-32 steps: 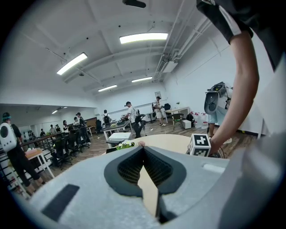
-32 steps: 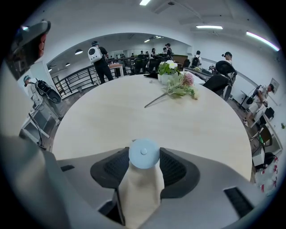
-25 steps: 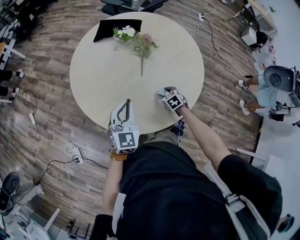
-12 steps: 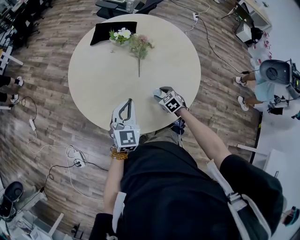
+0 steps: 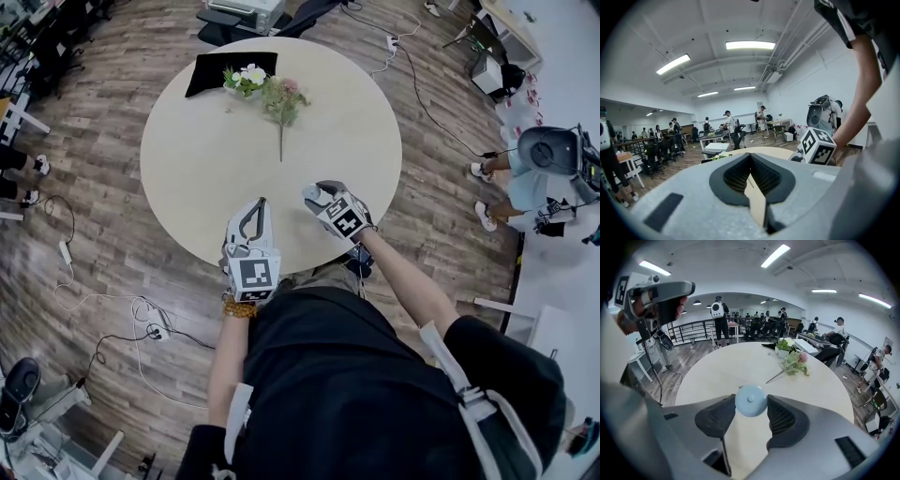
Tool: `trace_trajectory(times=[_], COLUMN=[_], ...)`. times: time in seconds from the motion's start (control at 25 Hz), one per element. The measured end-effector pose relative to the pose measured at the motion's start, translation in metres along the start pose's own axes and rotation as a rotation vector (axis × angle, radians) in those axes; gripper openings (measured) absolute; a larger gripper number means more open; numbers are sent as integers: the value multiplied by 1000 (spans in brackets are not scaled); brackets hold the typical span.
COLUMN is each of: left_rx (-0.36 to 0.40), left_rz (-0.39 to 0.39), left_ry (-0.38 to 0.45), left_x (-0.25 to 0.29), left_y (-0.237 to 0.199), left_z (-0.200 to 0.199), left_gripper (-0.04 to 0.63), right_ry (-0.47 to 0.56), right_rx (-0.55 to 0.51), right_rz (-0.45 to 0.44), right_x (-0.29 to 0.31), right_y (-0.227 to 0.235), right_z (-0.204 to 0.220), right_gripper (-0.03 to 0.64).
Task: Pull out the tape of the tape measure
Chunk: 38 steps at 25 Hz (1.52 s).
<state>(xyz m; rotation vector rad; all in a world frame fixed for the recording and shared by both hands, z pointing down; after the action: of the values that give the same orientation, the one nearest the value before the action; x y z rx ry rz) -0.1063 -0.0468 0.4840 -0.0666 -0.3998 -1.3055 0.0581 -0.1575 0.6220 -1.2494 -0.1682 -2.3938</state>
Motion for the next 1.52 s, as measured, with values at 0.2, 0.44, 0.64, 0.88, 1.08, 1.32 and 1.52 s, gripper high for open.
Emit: trace_trajectory(times=[0.2, 0.44, 0.64, 0.88, 1.08, 1.32, 1.52], left_rx=[-3, -25, -45, -10, 52, 100, 162], left_rz=[26, 7, 9, -4, 28, 108, 206], left_ry=[-22, -44, -51, -26, 23, 62, 76], left_x=[7, 16, 16, 20, 15, 15, 15], left_y=[6, -1, -5, -9, -3, 10, 24], left_z=[17, 15, 23, 15, 13, 17, 16], left_gripper=[6, 6, 6, 6, 8, 38, 49], right_ry=[13, 13, 42, 74, 101, 84, 87], right_rx=[9, 21, 15, -47, -142, -305, -330], right_rz=[-14, -33, -44, -58, -87, -146, -193], right_x=[-18, -40, -57, -73, -88, -102, -110], right_y=[-1, 0, -4, -14, -28, -43, -46], right_z=[-11, -21, -35, -62, -82, -97, -99], right_gripper=[215, 215, 215, 215, 215, 215, 215])
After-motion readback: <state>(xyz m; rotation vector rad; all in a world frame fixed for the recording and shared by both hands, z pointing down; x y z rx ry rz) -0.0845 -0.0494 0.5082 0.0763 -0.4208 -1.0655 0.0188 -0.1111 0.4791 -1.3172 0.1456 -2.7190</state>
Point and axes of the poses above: the fingertips, and each gripper's own axes: x forward along the fingers, y to its right, z out of its underside, the point moved 7 cm from there along -x, backward along the fingers, and after that the axes turned 6 degrees about -y, right-handed, at the moved point
